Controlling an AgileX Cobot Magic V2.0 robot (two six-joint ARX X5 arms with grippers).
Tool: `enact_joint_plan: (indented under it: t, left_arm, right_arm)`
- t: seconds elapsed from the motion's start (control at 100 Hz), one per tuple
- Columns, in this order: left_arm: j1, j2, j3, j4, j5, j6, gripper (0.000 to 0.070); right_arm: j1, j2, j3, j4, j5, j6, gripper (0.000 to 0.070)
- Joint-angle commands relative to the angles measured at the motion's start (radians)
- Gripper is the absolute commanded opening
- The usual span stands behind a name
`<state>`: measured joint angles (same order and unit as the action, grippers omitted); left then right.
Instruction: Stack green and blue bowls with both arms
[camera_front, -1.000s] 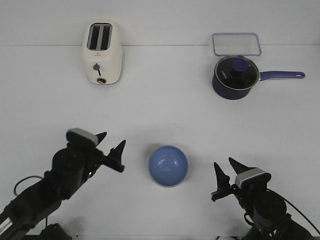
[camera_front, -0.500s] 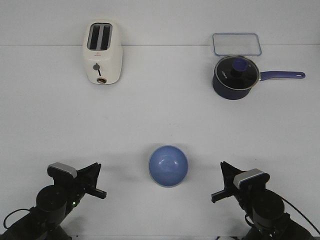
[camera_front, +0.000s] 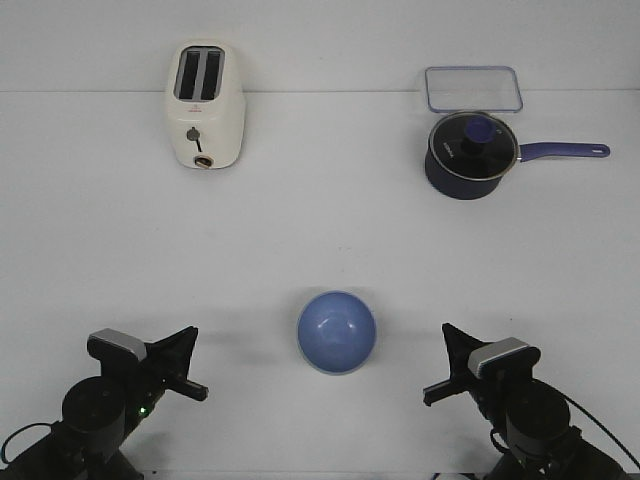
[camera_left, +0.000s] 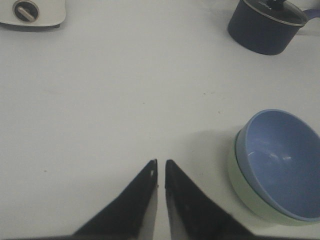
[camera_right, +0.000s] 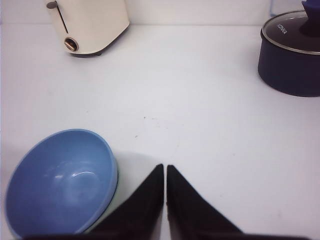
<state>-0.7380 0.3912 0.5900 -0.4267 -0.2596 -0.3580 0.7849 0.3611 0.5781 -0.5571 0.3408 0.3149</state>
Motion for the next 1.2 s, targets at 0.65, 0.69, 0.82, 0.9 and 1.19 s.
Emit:
enact_joint_plan:
  t: [0.65, 0.69, 0.82, 0.9, 1.19]
  left_arm:
    - [0.658, -0.384, -0.457, 0.361, 0.259, 0.426, 0.0013]
    - [0.676, -0.388, -0.483, 0.379, 0.259, 0.429, 0.0013]
    - [0.696, -0.388, -0.55, 0.427, 0.257, 0.429, 0.0013]
    - [0.697, -0.388, -0.576, 0.436, 0.264, 0.416, 0.0013]
    - [0.697, -0.388, -0.576, 0.428, 0.267, 0.414, 0.0013]
  right_arm:
    - [0.008, 0.0, 0.005, 0.01, 0.0, 0.001, 0.0011]
    - [0.008, 0.0, 0.005, 0.01, 0.0, 0.002, 0.0011]
    - [0.008, -0.001, 0.005, 0.011, 0.001, 0.002, 0.0011]
    - [0.008, 0.0, 0.005, 0.01, 0.0, 0.002, 0.0011]
    - [0.008, 0.0, 0.005, 0.011, 0.0, 0.001, 0.0011]
